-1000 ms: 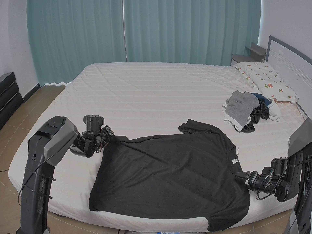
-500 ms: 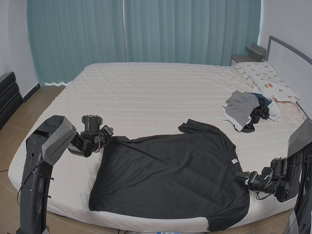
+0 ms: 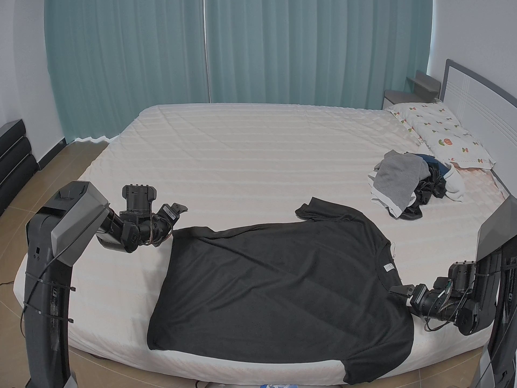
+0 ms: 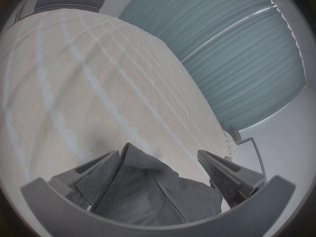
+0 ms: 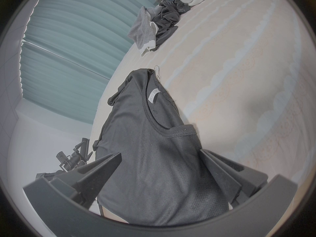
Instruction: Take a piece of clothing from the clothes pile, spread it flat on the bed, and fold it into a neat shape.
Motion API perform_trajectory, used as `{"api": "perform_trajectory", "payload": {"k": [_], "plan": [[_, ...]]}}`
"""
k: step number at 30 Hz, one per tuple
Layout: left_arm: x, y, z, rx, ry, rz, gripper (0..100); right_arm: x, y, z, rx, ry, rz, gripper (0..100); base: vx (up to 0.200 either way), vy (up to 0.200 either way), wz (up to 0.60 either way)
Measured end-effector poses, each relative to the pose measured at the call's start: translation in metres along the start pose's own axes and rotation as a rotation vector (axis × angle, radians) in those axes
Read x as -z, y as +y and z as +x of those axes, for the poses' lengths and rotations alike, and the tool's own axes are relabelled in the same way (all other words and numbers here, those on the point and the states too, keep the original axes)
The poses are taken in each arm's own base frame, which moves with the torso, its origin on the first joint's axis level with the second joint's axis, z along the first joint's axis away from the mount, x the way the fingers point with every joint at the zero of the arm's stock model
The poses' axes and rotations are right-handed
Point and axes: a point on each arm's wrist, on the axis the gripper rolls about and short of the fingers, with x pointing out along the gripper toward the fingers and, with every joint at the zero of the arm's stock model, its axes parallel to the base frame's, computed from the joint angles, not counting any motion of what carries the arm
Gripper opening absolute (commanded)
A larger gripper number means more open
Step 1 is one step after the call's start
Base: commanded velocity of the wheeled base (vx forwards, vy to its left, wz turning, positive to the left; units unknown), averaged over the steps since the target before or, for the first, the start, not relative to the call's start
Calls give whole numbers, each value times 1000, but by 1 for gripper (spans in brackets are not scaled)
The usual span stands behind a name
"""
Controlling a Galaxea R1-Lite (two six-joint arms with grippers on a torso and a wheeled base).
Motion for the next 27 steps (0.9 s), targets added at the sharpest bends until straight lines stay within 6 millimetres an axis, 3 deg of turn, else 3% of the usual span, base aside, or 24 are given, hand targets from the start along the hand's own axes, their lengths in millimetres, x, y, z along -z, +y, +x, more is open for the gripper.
{"api": "perform_trajectory", "payload": {"k": [12, 20, 27], "plan": [[4, -1, -21, 4, 59, -3, 100, 0, 0, 0, 1, 1, -4, 100, 0, 0, 0], [23, -6, -13, 8, 82, 35, 100, 0, 0, 0, 2, 2, -9, 100, 0, 0, 0], [27, -5, -4, 11, 84, 46, 100, 1, -1, 0, 4, 4, -9, 100, 0, 0, 0]]}}
